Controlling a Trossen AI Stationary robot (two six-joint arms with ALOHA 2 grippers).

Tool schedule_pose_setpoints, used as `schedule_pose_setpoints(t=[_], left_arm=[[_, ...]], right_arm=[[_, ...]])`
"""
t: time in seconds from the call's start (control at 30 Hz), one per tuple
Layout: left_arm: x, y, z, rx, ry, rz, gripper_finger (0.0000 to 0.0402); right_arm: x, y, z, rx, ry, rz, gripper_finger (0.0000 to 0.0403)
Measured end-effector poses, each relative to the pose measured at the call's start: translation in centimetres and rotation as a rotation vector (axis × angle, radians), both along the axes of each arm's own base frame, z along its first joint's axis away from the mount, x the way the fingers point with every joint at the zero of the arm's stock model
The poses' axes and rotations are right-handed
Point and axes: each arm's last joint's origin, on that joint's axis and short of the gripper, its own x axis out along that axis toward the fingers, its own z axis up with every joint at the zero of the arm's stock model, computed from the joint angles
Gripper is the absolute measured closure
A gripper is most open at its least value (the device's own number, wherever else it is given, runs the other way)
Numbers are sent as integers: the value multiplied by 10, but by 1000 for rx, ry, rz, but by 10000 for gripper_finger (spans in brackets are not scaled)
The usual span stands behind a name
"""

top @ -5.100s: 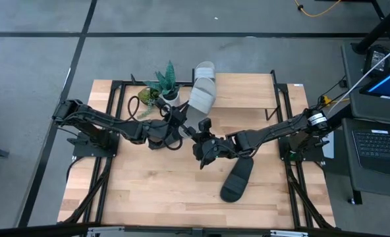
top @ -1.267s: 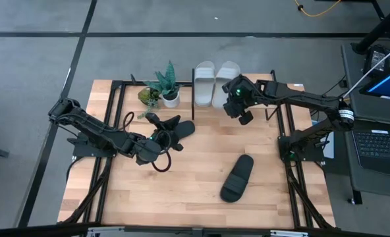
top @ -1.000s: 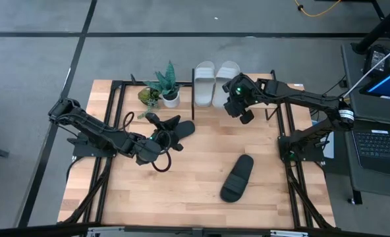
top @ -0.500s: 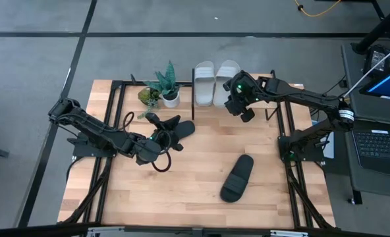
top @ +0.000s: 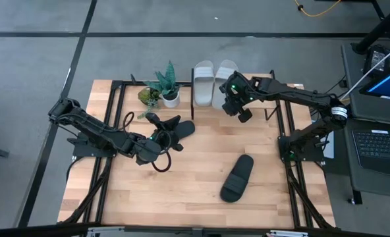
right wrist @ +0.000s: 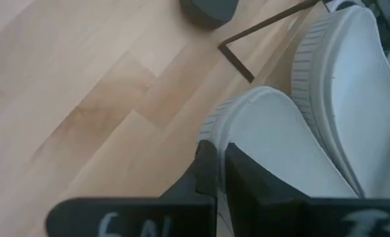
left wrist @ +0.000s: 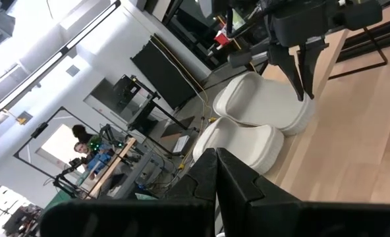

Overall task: Pick and place slides into the shelf
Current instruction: Put the gray slipper on the shelf

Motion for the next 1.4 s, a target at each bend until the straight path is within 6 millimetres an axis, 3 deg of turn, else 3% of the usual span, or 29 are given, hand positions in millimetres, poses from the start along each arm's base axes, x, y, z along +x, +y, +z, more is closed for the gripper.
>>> schedule_pose_setpoints(t=[0.17,0.37,0.53,1.1,1.4], left_arm=[[0,0,0,0,0,-1,400],[0,0,0,-1,0,-2,401],[0,0,0,-1,0,-2,401],[1,0,0,-22,-17,-31,401],[2,-1,0,-30,-13,-70,400]], right_arm=[[-1,-2,0,15,-3,-28,386],[-1,-4,0,60,-18,-119,330],[-1,-4,0,69,-23,-136,307],[-1,-4,1,94,-41,-183,302],[0,-4,2,169,-76,-307,302]])
